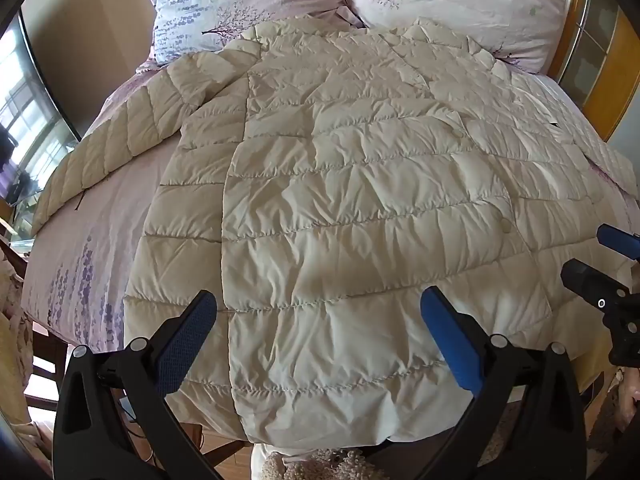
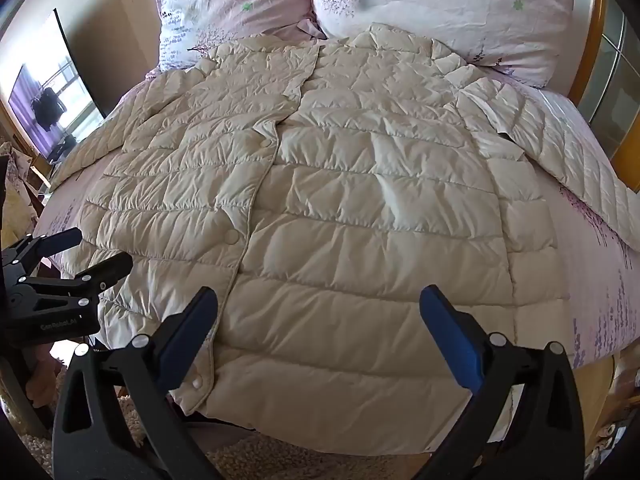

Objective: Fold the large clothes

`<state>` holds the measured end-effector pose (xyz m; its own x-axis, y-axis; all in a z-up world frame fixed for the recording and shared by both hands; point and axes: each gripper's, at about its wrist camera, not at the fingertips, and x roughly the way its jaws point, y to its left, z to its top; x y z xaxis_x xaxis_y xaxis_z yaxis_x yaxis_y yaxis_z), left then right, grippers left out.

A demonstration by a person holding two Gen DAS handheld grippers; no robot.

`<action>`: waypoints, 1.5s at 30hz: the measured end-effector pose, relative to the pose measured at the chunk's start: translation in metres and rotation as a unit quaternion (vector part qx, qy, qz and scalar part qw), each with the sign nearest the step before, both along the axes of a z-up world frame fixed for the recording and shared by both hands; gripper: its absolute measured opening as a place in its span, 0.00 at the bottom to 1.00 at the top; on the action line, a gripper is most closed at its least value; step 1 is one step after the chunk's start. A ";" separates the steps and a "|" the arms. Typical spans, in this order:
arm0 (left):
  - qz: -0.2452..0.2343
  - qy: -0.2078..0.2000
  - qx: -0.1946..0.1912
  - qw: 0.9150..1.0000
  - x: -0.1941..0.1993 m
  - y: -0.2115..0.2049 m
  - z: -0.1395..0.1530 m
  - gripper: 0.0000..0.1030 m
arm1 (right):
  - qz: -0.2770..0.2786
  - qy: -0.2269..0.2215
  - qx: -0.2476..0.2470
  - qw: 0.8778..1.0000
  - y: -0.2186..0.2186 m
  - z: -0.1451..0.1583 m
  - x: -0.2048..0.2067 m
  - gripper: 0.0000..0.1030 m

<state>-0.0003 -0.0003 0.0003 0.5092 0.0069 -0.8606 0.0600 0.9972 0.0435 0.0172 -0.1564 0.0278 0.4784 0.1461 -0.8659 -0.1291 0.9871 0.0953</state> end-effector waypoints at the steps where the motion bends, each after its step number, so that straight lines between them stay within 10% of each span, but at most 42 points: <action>1: 0.000 0.001 -0.001 1.000 0.000 0.000 0.000 0.99 | 0.000 0.000 0.000 1.000 0.000 0.000 0.000 0.98; 45: 0.003 0.004 -0.003 1.000 0.003 0.007 -0.001 0.99 | -0.002 0.002 0.003 1.000 -0.001 -0.002 0.002 0.98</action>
<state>0.0025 0.0069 -0.0009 0.5027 0.0041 -0.8645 0.0548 0.9978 0.0366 0.0193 -0.1577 0.0259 0.4750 0.1496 -0.8672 -0.1251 0.9869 0.1017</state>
